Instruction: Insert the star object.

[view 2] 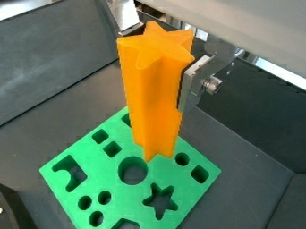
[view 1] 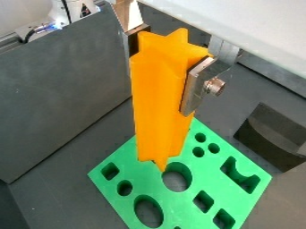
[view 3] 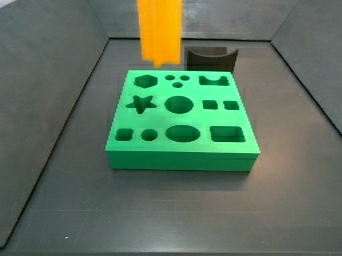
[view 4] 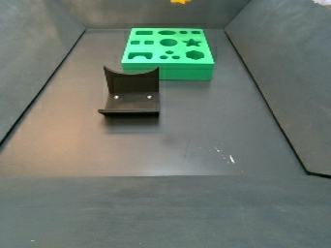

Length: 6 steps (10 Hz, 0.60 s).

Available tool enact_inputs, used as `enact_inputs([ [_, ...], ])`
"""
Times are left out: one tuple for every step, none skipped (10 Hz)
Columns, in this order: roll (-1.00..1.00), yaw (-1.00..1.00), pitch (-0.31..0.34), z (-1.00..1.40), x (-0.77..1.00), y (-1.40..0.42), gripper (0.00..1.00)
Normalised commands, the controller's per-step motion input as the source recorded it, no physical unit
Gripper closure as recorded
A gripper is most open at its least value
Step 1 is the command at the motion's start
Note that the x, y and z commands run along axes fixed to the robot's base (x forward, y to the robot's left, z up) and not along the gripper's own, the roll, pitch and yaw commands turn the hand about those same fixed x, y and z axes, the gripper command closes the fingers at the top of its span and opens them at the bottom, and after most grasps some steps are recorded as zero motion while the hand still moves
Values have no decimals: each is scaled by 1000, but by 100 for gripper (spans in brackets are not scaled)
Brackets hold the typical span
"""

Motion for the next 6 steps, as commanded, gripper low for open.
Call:
enact_inputs([
  [0, 0, -41, -1000, 0, 183, 100],
  [13, 0, -57, -1000, -71, 203, 100],
  [14, 0, -66, -1000, -89, 191, 100],
  [19, 0, -87, -1000, -140, 151, 100],
  [-9, 0, -84, -886, -189, 66, 100],
  [0, 0, -47, -660, -166, 34, 100],
])
